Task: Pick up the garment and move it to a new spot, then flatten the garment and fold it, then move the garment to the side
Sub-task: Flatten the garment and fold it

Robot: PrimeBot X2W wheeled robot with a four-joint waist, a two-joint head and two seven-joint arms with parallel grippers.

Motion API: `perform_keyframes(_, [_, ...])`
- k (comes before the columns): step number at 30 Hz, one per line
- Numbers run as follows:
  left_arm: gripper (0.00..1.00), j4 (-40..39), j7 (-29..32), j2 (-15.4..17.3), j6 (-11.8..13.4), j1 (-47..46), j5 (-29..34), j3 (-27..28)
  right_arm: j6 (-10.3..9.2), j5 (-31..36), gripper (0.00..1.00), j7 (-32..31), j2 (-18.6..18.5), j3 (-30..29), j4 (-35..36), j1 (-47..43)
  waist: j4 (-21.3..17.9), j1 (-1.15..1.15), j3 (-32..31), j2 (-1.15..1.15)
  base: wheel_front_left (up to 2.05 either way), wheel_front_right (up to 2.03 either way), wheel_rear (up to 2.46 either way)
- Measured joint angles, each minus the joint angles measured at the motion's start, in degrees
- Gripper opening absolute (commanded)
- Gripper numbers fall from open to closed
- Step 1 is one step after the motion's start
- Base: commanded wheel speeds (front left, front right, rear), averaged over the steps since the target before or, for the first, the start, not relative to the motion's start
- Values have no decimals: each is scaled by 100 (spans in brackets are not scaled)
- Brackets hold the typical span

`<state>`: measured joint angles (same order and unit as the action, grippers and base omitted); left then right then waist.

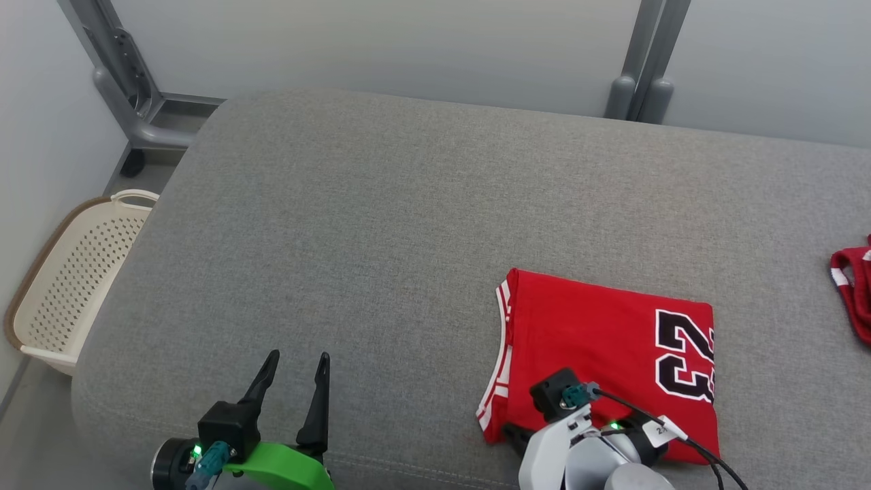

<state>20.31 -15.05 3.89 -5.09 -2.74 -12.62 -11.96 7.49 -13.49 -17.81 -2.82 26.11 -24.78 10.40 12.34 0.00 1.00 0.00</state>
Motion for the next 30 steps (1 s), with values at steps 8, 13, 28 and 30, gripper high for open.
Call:
perform_keyframes(8, [100,9,0,-2,0,5,5,67,1,-321,0,36,2,474,170,108,-2,0,-37,0,0,0,0])
perform_keyframes(13, [100,-10,0,-3,3,12,8,110,0,-346,100,214,7,-20,528,208,-76,0,-55,0,0,0,0])
perform_keyframes(28, [100,-187,0,-2,2,99,125,137,0,-205,100,-1023,-3,-3160,1436,-300,-413,0,-160,0,0,0,0])
perform_keyframes(30, [100,-201,0,-3,-2,100,137,124,0,-202,100,-1160,-8,-3457,1403,-369,-425,0,-156,0,0,0,0])
